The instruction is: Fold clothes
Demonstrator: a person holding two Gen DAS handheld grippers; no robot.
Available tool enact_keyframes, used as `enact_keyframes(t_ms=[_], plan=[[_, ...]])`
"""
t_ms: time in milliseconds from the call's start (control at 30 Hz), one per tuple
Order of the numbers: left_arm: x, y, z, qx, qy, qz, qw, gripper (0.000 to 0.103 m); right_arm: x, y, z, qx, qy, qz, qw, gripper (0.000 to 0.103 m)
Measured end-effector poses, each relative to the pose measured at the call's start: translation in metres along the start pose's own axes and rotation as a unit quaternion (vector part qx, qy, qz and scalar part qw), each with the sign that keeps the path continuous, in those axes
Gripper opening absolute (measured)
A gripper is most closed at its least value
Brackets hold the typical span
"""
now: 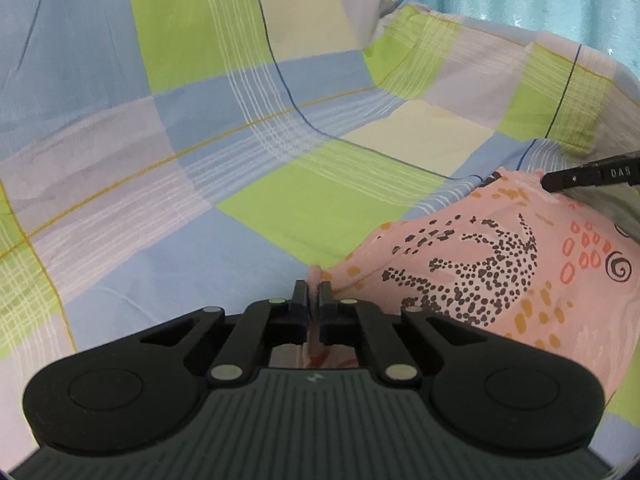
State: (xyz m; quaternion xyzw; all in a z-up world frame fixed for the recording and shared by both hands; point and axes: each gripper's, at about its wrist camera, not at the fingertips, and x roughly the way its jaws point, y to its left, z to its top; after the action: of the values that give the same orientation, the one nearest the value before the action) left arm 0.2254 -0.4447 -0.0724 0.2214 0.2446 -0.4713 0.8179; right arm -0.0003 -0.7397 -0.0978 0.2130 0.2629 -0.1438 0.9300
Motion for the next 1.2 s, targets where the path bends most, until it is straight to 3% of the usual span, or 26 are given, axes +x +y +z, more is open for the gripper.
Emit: enact_keyframes(t_ms=[133, 233, 433, 500, 600, 667, 800, 900, 1000, 1133, 1200], plan=[[-0.025, 0.002, 0.000, -0.003, -0.050, 0.002, 0.9987, 0.001, -0.022, 0.010, 0.011, -0.029, -0.050, -0.007, 0.998, 0.000], [-0.022, 0.012, 0.000, -0.020, -0.043, 0.006, 0.9989, 0.002, -0.019, 0.014, 0.017, -0.037, -0.064, -0.010, 0.997, 0.000], [0.011, 0.018, -0.004, -0.039, 0.015, 0.007, 0.9991, 0.002, 0.015, 0.000, 0.013, -0.022, -0.004, -0.024, 0.999, 0.001], [0.014, 0.016, -0.007, -0.034, 0.018, 0.010, 0.9992, 0.002, 0.018, -0.003, 0.011, -0.031, 0.005, -0.033, 0.999, 0.003], [0.009, 0.017, -0.006, -0.028, 0.018, 0.018, 0.9993, 0.009, 0.008, -0.009, 0.013, -0.040, -0.006, -0.059, 0.997, 0.012], [0.001, 0.020, -0.006, -0.024, 0.019, 0.027, 0.9992, 0.010, -0.007, -0.003, 0.014, -0.052, -0.031, -0.069, 0.996, 0.013], [-0.025, 0.014, -0.003, -0.008, 0.001, 0.061, 0.9981, 0.010, -0.020, 0.030, 0.010, -0.088, -0.052, -0.021, 0.995, 0.013], [-0.036, -0.003, 0.006, -0.017, -0.014, 0.026, 0.9994, 0.010, -0.004, 0.065, 0.005, -0.133, -0.029, 0.036, 0.990, 0.014], [-0.022, -0.031, 0.014, -0.001, -0.011, -0.022, 0.9997, 0.011, 0.014, 0.093, -0.003, -0.194, -0.001, 0.052, 0.980, 0.014], [0.007, -0.046, 0.009, 0.021, 0.014, -0.039, 0.9989, 0.014, 0.028, 0.097, -0.011, -0.235, 0.014, 0.024, 0.972, 0.013], [0.011, -0.042, 0.004, 0.014, 0.010, -0.033, 0.9993, 0.028, 0.025, 0.084, -0.011, -0.223, 0.011, 0.004, 0.975, 0.013]])
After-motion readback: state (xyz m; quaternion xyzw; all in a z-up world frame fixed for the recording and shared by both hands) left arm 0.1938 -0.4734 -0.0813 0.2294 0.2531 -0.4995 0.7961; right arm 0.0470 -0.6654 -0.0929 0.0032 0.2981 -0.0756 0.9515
